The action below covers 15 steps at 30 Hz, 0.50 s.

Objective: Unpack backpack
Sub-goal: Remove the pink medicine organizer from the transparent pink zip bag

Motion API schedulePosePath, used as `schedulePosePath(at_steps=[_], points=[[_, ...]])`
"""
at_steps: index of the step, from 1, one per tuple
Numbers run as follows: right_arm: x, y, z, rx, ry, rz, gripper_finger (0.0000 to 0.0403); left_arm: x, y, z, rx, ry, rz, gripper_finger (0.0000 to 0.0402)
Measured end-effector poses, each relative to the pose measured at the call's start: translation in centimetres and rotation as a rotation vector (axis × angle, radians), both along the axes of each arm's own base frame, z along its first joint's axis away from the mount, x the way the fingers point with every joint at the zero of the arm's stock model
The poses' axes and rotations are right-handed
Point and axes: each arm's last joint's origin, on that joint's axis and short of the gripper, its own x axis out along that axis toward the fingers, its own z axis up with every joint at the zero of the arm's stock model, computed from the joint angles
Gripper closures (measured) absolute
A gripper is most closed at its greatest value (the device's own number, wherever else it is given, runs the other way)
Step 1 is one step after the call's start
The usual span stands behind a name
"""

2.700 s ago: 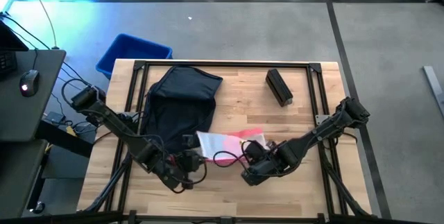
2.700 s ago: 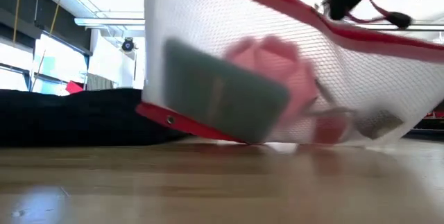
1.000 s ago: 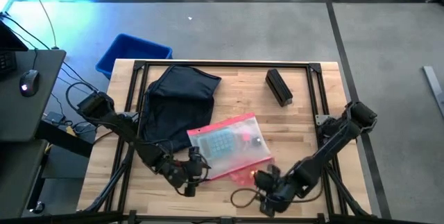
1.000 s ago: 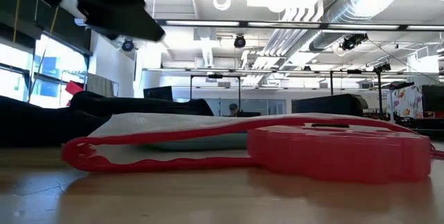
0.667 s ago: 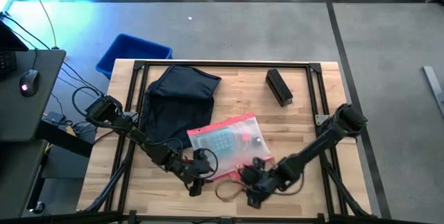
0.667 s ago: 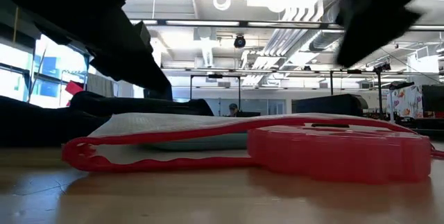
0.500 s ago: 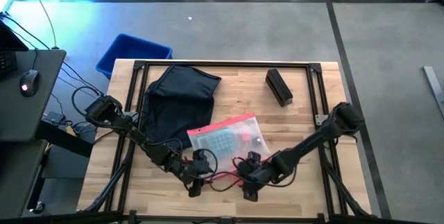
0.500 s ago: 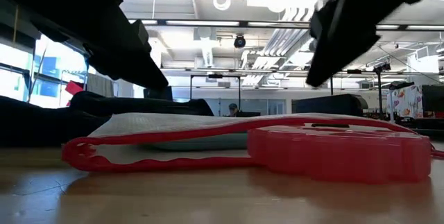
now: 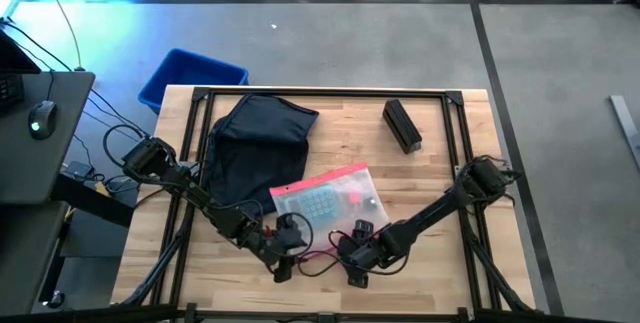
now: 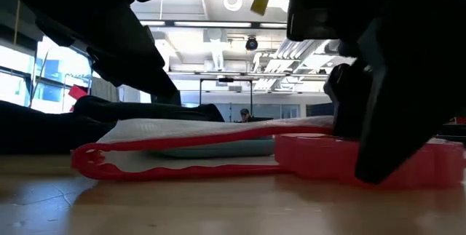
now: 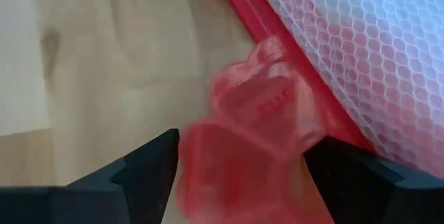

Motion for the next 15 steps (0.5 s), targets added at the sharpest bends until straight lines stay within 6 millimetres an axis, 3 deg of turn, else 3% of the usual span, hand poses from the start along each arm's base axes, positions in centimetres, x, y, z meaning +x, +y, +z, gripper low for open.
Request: schedulePosePath(at_steps=[4, 9, 15], points=[[0.0, 0.0, -0.4, -0.007, 0.008, -0.027, 0.0141, 0.0, 0.0, 0.0, 0.002, 0.001, 0.002, 0.0216], [-0.1, 0.1, -0.1, 0.037, 0.071, -0.104, 0.0218, -0.1, 0.2, -0.2, 0.007, 0.017, 0.053, 0.0216], [0.3, 1.6, 1.7, 0.104, 0.130, -0.087, 0.0219, -0.4, 1.1, -0.7, 0.040, 0.052, 0.193, 0.0231]])
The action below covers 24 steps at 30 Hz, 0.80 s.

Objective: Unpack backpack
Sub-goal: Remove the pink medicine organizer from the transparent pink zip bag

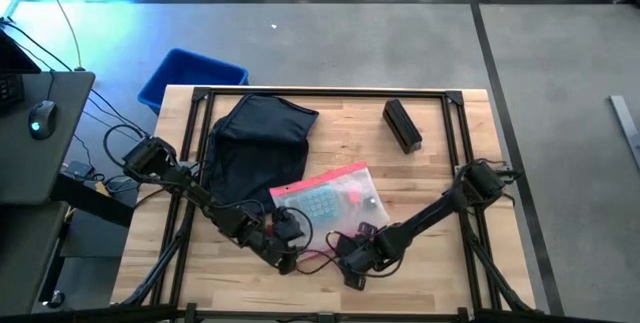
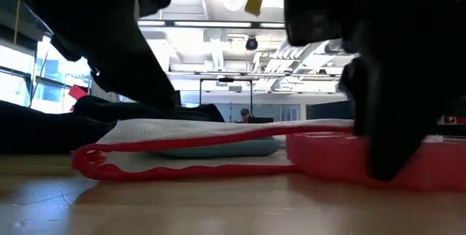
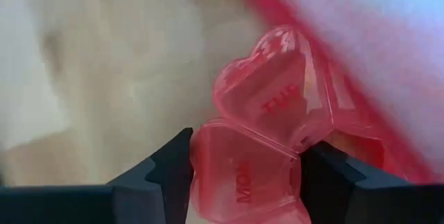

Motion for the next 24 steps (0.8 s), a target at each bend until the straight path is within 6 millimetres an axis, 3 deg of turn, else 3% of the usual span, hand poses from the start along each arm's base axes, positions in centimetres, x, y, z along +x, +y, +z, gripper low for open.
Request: schedulePosePath(at_steps=[4, 9, 13, 17, 20, 24], points=[[-0.1, 2.2, 1.9, 0.130, 0.012, 0.089, 0.0219, -0.1, 0.7, -0.3, 0.018, 0.041, 0.034, 0.0239], [-1.9, 4.5, 3.5, 0.166, 0.072, 0.107, 0.0220, -0.2, 1.1, -0.4, 0.033, 0.074, 0.039, 0.0246], [-3.6, 5.0, 6.9, 0.195, 0.071, 0.099, 0.0220, -0.3, 1.1, 0.0, -0.006, 0.081, 0.040, 0.0251], [-4.0, 2.5, 10.4, 0.129, 0.009, 0.017, 0.0220, -0.6, 1.3, 0.9, -0.039, 0.064, 0.064, 0.0257], [-3.7, -1.2, 12.3, 0.032, -0.034, -0.029, 0.0220, -0.7, 1.6, 2.0, -0.041, 0.030, 0.081, 0.0261], [-1.8, -7.9, 11.7, -0.089, -0.027, -0.012, 0.0220, -0.7, 2.4, 3.4, -0.036, -0.021, 0.124, 0.0264]])
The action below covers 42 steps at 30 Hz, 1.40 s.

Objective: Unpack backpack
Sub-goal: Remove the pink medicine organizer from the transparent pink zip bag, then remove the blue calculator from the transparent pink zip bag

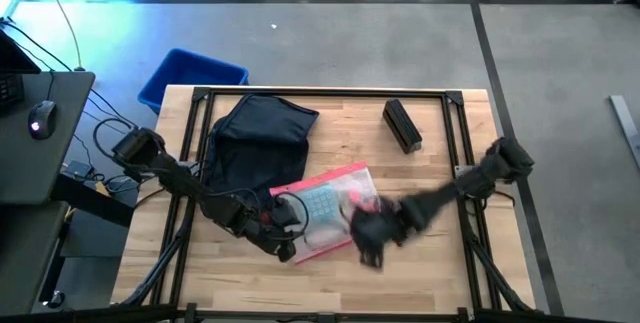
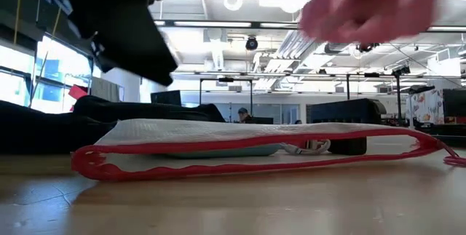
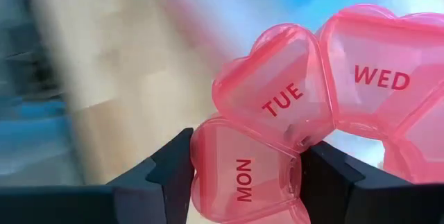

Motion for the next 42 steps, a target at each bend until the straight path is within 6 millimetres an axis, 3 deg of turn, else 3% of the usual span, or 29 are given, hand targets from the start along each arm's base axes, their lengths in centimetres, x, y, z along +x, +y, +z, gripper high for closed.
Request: schedulePosePath(at_steps=[6, 10, 13, 18, 26, 31, 35, 38, 42], points=[[3.2, -12.3, -3.4, -0.024, -0.028, 0.016, 0.0220, -0.5, 1.9, 2.1, 0.010, -0.020, 0.061, 0.0265], [3.3, -19.7, -5.2, -0.026, -0.085, -0.076, 0.0220, -1.0, 3.1, 3.1, 0.009, -0.018, 0.107, 0.0265], [2.3, -24.0, -6.1, -0.051, -0.099, -0.155, 0.0220, -1.2, 3.8, 3.6, 0.006, -0.019, 0.134, 0.0265], [0.8, -28.8, -7.0, -0.086, -0.164, -0.247, 0.0220, -1.0, 4.9, 3.9, -0.006, -0.026, 0.180, 0.0265], [-0.1, -32.6, -9.7, -0.066, -0.139, -0.336, 0.0219, -0.7, 5.6, 3.9, -0.055, -0.043, 0.250, 0.0265], [-0.1, -33.1, -10.8, -0.068, -0.114, -0.336, 0.0145, -0.6, 5.8, 3.9, -0.056, -0.044, 0.257, 0.0265], [0.1, -33.2, -10.2, -0.085, -0.134, -0.335, 0.0111, -0.6, 6.0, 3.9, -0.066, -0.044, 0.274, 0.0265], [0.3, -32.9, -8.5, -0.109, -0.180, -0.334, 0.0108, -0.4, 6.4, 3.9, -0.066, -0.044, 0.289, 0.0265], [0.7, -30.3, -6.3, -0.099, -0.217, -0.245, 0.0111, -0.2, 7.1, 3.8, -0.083, -0.035, 0.300, 0.0265]])
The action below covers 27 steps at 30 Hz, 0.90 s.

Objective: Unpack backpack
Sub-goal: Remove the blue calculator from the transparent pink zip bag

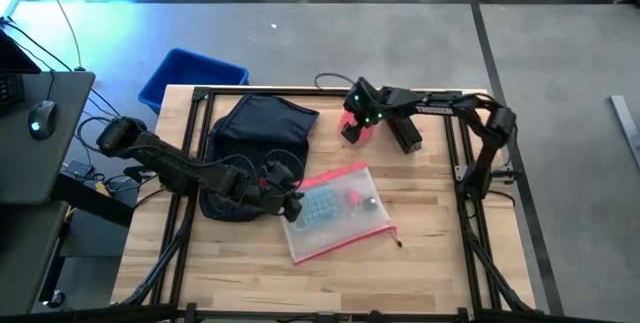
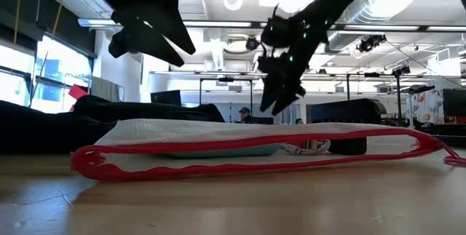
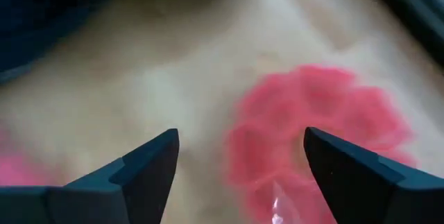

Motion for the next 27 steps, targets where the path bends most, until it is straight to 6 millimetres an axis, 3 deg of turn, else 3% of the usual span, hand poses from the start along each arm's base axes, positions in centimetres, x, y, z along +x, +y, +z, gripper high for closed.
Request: schedulePosePath(at_steps=[3, 6, 10, 14, 19, 22, 27], points=[[0.6, 3.9, 1.8, 0.032, -0.036, 0.142, 0.0116, 0.1, 0.8, -0.1, 0.008, 0.019, 0.019, 0.0265], [1.5, 9.2, 2.9, 0.063, -0.060, 0.305, 0.0119, 0.2, 1.8, -0.2, 0.052, 0.055, 0.005, 0.0265], [2.1, 17.0, 3.2, 0.103, -0.059, 0.482, 0.0122, 0.5, 2.9, -0.3, 0.075, 0.123, -0.141, 0.0265], [1.2, 23.0, 3.0, 0.177, -0.010, 0.524, 0.0122, 0.7, 3.6, -0.4, 0.068, 0.165, -0.313, 0.0265], [-0.6, 28.8, 2.9, 0.258, 0.033, 0.431, 0.0123, 0.7, 3.4, -0.4, 0.130, 0.179, -0.480, 0.0265], [-2.0, 31.7, 2.4, 0.104, 0.034, 0.390, 0.0128, 0.8, 2.7, -0.3, 0.166, 0.168, -0.602, 0.0265], [-2.5, 34.7, -0.3, -0.122, 0.073, 0.573, 0.0138, 0.7, 1.3, -0.3, 0.188, 0.148, -0.735, 0.0265]])
